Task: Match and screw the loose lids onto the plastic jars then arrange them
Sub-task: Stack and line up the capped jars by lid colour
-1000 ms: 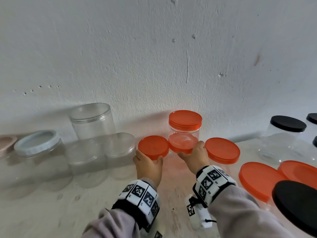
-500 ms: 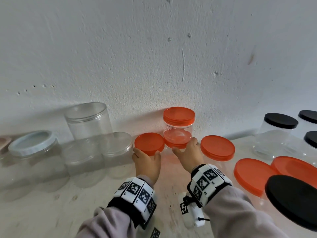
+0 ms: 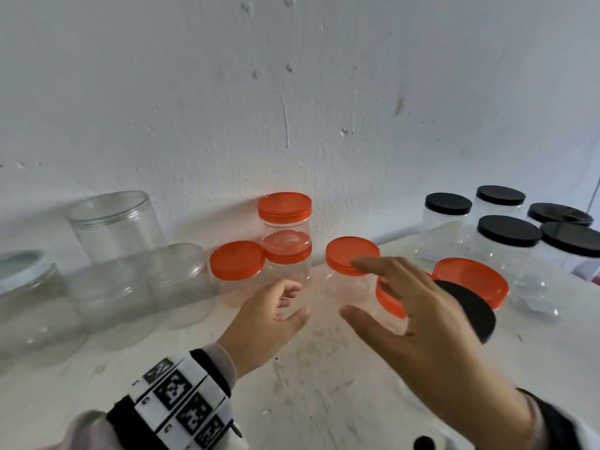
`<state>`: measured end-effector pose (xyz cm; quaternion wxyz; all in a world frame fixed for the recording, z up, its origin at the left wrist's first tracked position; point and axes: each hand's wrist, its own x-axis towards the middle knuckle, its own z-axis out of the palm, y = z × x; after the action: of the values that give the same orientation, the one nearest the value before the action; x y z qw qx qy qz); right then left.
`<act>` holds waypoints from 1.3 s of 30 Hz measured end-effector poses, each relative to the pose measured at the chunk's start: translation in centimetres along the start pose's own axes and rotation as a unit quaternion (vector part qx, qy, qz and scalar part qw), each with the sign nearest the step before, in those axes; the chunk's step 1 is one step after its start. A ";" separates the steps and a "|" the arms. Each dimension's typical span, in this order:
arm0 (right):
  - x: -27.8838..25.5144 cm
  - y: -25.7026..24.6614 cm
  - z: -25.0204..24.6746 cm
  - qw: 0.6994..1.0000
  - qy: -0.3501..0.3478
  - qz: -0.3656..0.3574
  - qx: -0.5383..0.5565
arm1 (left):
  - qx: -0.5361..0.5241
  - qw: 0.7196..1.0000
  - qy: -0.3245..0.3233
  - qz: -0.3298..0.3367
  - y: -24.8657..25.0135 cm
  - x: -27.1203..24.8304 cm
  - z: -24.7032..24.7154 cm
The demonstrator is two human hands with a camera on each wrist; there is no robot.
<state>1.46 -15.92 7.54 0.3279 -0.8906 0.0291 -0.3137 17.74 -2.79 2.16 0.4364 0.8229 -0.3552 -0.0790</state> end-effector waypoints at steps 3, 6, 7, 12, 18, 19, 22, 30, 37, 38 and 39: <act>-0.9 2.0 -3.0 0.997 0.047 -0.001 -0.058 | -0.009 0.999 -0.029 0.019 1.6 0.8 1.9; -1.2 5.2 -5.1 0.991 -0.007 0.037 -0.128 | -0.005 0.999 -0.048 0.022 2.9 2.1 3.9; -1.2 6.3 -5.6 0.986 -0.050 0.057 -0.146 | -0.004 0.998 -0.058 0.020 3.3 2.6 4.6; -1.5 10.2 -7.6 0.980 -0.150 0.109 -0.076 | 0.019 0.995 -0.097 0.019 4.8 5.3 8.5; 0.2 11.1 -13.2 0.995 -0.091 0.044 -0.006 | 0.022 0.991 -0.133 -0.001 5.4 7.4 11.7; 0.8 11.0 -14.4 0.997 -0.072 0.036 0.008 | 0.027 0.990 -0.141 -0.006 5.4 7.6 12.0; 2.9 11.2 -17.3 0.999 -0.018 0.018 0.046 | 0.040 0.987 -0.150 -0.028 5.7 8.2 12.7; 9.1 13.8 -15.4 0.995 0.080 0.042 0.044 | 0.096 0.988 -0.115 -0.034 6.1 8.1 13.5; 15.3 15.2 -9.2 0.992 -0.022 0.121 -0.042 | 0.124 0.989 -0.072 -0.029 6.3 5.8 8.7; 16.2 15.4 -8.5 0.990 -0.032 0.130 -0.052 | 0.130 0.989 -0.060 -0.030 6.3 5.4 7.6; 17.0 15.6 -7.8 0.987 -0.040 0.142 -0.063 | 0.132 0.990 -0.043 -0.032 6.1 5.0 6.5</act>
<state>12.99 -36.94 11.86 0.3130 -0.9083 0.1616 -0.2258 15.38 -12.65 3.85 0.3057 0.8800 -0.3545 -0.0809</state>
